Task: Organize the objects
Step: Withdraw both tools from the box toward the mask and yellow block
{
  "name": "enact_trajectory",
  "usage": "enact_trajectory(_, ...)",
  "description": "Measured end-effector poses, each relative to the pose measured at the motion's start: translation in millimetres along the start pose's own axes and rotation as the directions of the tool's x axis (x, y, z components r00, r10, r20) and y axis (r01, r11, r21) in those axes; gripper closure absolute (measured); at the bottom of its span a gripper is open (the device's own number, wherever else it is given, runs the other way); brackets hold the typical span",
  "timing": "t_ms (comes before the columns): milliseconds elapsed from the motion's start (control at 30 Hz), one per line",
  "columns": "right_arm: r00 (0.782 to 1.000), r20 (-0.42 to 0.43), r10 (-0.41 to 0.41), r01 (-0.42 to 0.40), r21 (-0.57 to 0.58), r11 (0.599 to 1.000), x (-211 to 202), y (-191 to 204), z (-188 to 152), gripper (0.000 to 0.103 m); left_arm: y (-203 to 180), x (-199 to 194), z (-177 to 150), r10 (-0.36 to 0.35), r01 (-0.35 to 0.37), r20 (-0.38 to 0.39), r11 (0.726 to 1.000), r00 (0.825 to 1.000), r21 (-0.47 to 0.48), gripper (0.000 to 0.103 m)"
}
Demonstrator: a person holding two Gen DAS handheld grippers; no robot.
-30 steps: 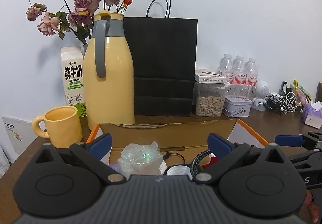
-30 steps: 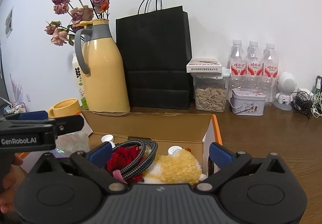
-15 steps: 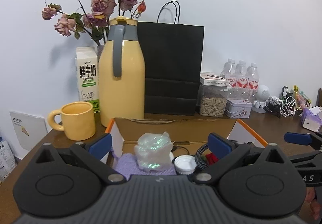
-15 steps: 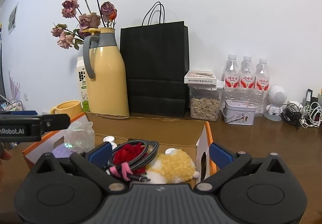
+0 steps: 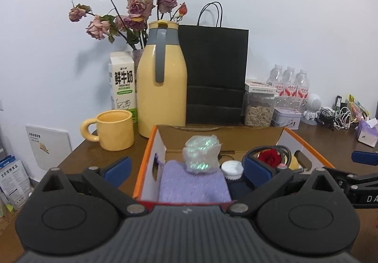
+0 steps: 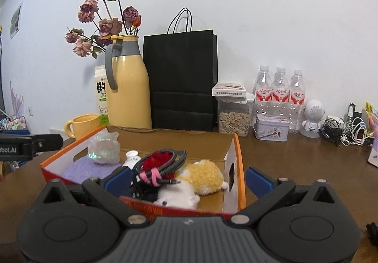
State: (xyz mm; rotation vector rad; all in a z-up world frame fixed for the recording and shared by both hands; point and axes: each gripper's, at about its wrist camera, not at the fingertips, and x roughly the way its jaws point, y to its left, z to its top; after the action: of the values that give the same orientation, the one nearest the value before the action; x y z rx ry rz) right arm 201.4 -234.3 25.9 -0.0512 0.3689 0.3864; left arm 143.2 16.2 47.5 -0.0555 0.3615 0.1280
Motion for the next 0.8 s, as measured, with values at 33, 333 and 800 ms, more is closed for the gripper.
enact_trajectory(33,1.000,-0.003,-0.002,0.002,0.000,1.000,-3,0,-2,0.000,1,-3,-2,0.003,-0.003,-0.002,1.000,1.000,0.000,0.000)
enact_trajectory(333,0.999,-0.037,-0.009,0.008,-0.020,1.000,-26,7,-25,0.000,17,-23,-20,0.034,-0.034,-0.030,0.999,0.999,-0.007,0.000)
enact_trajectory(800,0.987,-0.159,-0.032,0.017,-0.094,0.995,-25,21,-64,0.000,42,-33,-57,0.075,-0.077,-0.123,0.997,0.990,-0.014,0.000)
